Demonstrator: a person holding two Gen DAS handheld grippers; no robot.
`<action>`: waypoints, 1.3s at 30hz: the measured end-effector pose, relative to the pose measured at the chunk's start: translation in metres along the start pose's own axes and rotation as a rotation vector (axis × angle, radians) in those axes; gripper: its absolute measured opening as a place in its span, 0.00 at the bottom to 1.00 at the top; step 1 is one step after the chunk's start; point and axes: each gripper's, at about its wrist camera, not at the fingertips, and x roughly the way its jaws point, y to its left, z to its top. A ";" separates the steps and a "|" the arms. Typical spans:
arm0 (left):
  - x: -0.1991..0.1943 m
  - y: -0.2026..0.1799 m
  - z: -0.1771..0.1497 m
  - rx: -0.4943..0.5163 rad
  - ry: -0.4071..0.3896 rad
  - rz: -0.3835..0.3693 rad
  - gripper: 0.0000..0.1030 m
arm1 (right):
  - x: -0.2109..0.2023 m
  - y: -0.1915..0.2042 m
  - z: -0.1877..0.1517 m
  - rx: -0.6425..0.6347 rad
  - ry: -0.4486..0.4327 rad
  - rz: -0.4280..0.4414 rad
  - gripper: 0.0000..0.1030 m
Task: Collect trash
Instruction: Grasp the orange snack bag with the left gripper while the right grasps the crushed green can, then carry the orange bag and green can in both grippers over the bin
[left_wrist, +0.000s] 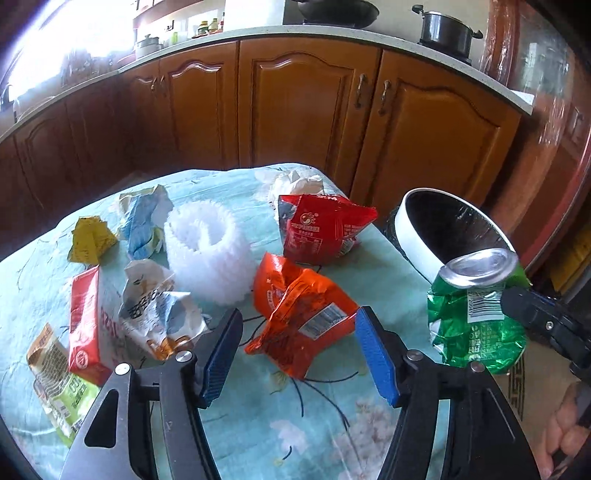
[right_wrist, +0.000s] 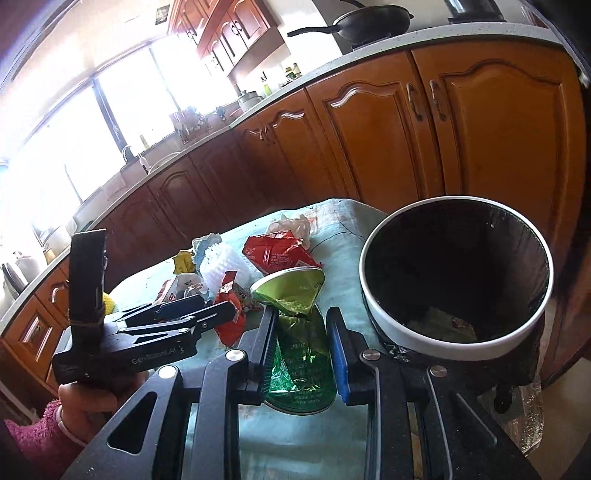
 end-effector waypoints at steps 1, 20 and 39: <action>0.005 -0.003 0.001 0.014 0.005 0.011 0.60 | -0.001 -0.003 0.000 0.007 0.000 -0.003 0.26; -0.020 -0.014 -0.010 0.009 -0.011 -0.123 0.02 | -0.041 -0.030 0.004 0.061 -0.080 -0.019 0.26; -0.005 -0.083 0.026 0.114 -0.008 -0.233 0.02 | -0.062 -0.080 0.022 0.113 -0.140 -0.131 0.26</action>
